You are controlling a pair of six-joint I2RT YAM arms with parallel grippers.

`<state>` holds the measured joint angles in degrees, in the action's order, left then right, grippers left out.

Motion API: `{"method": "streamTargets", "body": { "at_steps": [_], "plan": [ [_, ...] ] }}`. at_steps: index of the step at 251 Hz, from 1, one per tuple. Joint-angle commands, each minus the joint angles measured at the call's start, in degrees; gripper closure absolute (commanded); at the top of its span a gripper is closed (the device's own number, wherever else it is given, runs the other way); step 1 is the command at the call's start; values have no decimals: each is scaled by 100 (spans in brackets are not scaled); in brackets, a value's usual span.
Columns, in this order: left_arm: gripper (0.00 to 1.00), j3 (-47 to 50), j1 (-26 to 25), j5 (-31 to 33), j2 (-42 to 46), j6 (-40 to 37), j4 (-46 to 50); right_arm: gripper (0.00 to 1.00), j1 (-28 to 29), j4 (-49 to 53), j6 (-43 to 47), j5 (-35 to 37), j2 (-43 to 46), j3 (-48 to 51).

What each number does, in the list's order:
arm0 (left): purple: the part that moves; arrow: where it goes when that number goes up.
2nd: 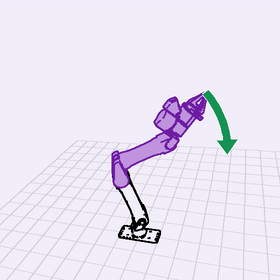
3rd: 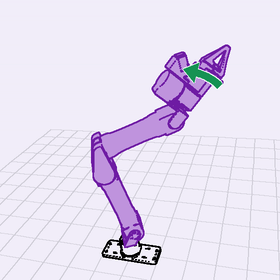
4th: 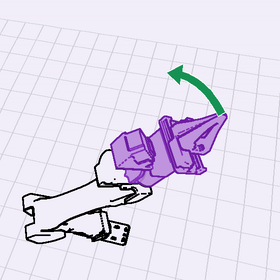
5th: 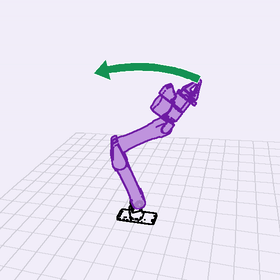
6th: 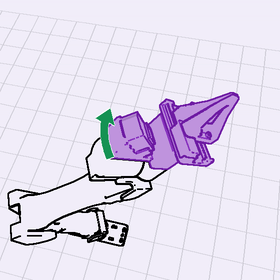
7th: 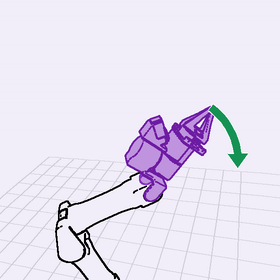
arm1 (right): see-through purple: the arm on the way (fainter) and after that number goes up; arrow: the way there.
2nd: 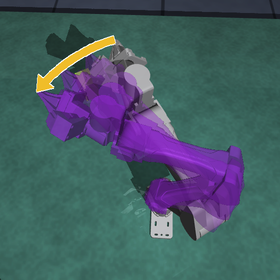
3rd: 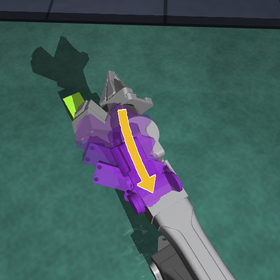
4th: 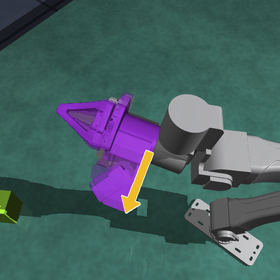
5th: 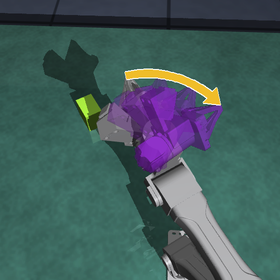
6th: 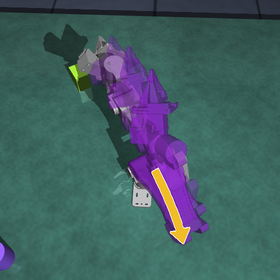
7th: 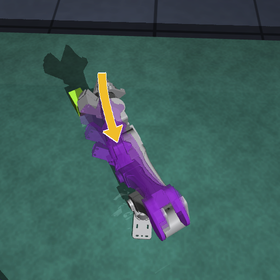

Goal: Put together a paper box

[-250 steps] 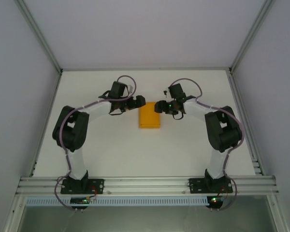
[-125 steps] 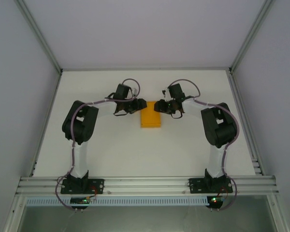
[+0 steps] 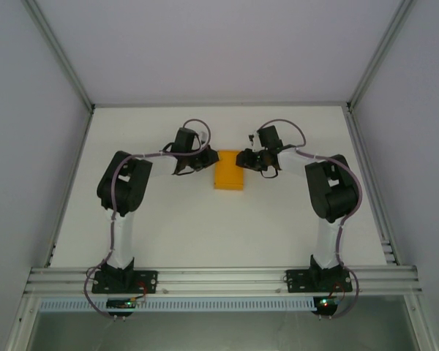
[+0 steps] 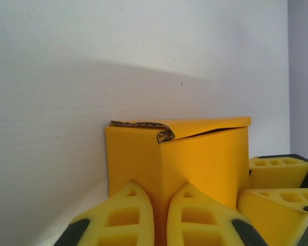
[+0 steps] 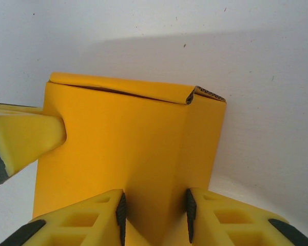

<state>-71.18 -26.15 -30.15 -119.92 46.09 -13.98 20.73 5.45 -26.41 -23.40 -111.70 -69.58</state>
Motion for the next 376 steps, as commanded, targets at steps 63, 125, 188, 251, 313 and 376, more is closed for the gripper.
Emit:
{"method": "streamTargets", "body": {
  "at_steps": [63,125,188,251,313,376],
  "plan": [
    [98,481,-195,-149,82,86,-101,67,152,332,57,177,-337,2],
    [71,480,-113,-131,205,-211,313,70,212,514,66,691,-291,73],
    [30,405,-85,22,683,-683,999,73,308,886,-19,1235,-235,30],
    [13,1049,-152,137,1519,-821,1425,73,366,959,-79,1341,-168,65],
    [19,1480,-431,-220,1741,-653,1265,73,405,961,-77,1373,-134,77],
    [30,1351,-505,-517,1214,-452,888,73,423,975,-110,1314,-137,94]
  ]
}}
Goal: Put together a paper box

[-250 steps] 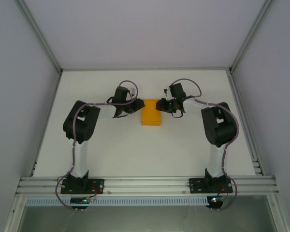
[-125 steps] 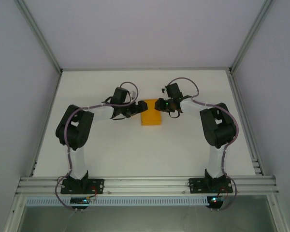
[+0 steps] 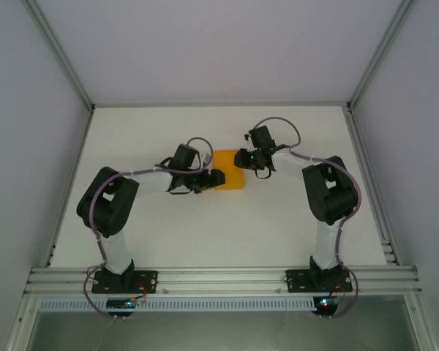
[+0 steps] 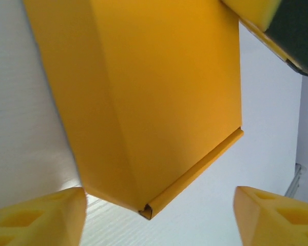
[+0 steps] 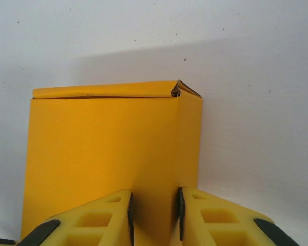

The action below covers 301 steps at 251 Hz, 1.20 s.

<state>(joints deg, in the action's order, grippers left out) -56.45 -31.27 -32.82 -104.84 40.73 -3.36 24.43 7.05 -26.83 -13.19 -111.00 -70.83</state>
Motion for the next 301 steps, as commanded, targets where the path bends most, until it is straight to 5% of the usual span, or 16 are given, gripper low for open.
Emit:
{"method": "streamTargets", "body": {
  "at_steps": [1,83,132,241,272,290,301],
  "plan": [
    [30,-126,11,-251,-302,84,-174,73,54,811,-68,292,-209,218],
    [47,-143,84,-332,-700,246,-511,74,46,776,-88,213,-207,350],
    [69,-217,97,-344,-842,370,-699,74,62,754,-105,198,-203,391],
    [100,-245,121,-350,-984,522,-930,74,87,745,-112,144,-153,467],
    [98,-201,134,-342,-1014,528,-939,74,85,772,-119,132,-135,454],
    [76,-162,157,-307,-957,488,-858,74,73,821,-112,149,-133,439],
    [71,-142,178,-244,-899,446,-787,74,77,855,-98,192,-121,434]
  ]
}}
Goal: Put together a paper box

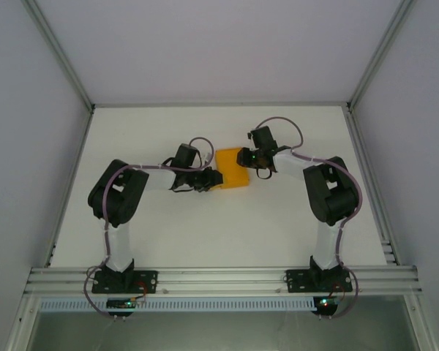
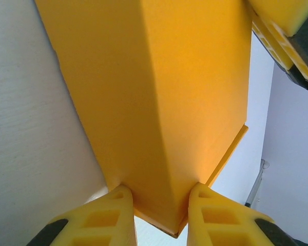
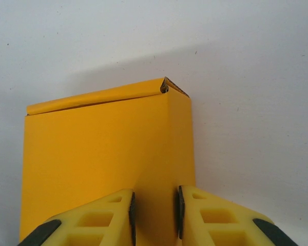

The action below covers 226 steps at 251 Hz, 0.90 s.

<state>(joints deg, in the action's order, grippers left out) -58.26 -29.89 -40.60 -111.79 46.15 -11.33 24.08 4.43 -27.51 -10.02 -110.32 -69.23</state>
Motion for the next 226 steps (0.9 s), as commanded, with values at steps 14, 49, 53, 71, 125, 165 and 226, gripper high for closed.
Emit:
{"method": "streamTargets", "body": {
  "at_steps": [14,49,53,71,125,165,226],
  "plan": [
    [58,41,73,634,-89,-181,153,74,106,1145,-3,-88,-166,262],
    [30,-99,190,900,218,-450,588,74,97,1228,48,-45,-166,212],
    [29,-113,200,917,254,-476,609,74,90,1229,52,-61,-168,216],
    [19,-232,246,1044,414,-594,780,74,80,1190,78,-106,-156,213],
    [0,-1033,360,1678,282,-1014,1622,74,71,1332,192,33,-165,158],
    [0,-1721,405,1451,-379,-979,1678,74,71,1368,216,61,-183,146],
    [23,-2402,396,929,-1208,-707,1486,74,80,1428,246,79,-244,140]
  ]
}}
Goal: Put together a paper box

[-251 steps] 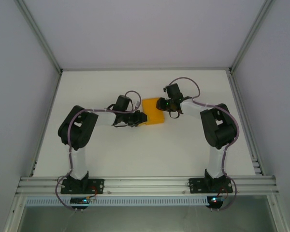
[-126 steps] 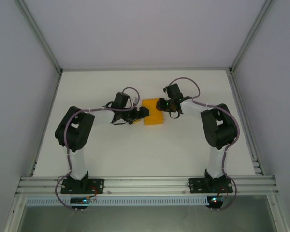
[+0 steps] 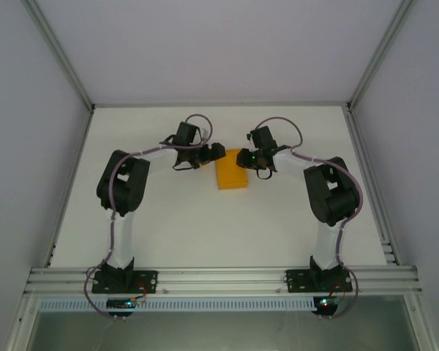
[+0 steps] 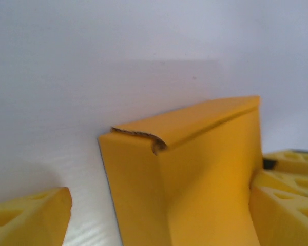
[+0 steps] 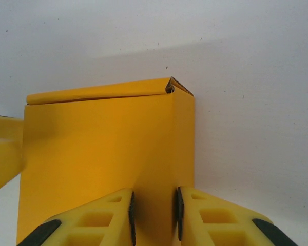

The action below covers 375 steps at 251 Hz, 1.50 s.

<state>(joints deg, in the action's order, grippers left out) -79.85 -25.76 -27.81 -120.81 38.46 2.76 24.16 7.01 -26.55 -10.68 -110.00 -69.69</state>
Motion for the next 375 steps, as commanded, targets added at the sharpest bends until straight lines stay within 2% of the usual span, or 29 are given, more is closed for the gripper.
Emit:
{"method": "streamTargets", "body": {
  "at_steps": [1,31,70,101,115,149,166,184,229,250,287,313,348,375],
  "plan": [
    [24,-246,-13,-353,-312,64,67,74,71,1171,145,145,-277,185],
    [40,-232,-44,-487,-412,130,-79,74,56,1171,167,152,-260,186],
    [52,-230,-64,-704,-530,222,-230,74,53,1156,176,122,-290,62],
    [69,-224,-69,-657,-575,247,-239,74,53,1161,188,100,-338,-14],
    [73,-198,-61,-663,-575,275,-281,74,49,1146,185,76,-354,-18],
    [95,-162,-69,-638,-551,333,-364,74,45,1136,189,83,-356,-27],
    [100,-130,-61,-623,-533,368,-403,74,36,1136,185,81,-356,-36],
    [100,-99,-55,-619,-516,395,-443,74,27,1136,185,64,-356,-53],
    [79,-26,-60,-456,-431,330,-326,74,-9,1154,199,72,-360,-105],
    [71,57,-54,-375,-318,277,-291,70,-28,1162,216,91,-339,-151],
    [57,207,-44,-258,9,180,-220,60,-53,1347,338,157,-247,-409],
    [39,301,-43,-95,357,53,-85,50,-82,1450,422,169,-126,-655],
    [29,561,-32,105,942,-98,-27,42,-112,1498,492,117,163,-962],
    [8,802,4,275,1444,-225,72,35,-139,1470,563,74,510,-1029]
  ]
}}
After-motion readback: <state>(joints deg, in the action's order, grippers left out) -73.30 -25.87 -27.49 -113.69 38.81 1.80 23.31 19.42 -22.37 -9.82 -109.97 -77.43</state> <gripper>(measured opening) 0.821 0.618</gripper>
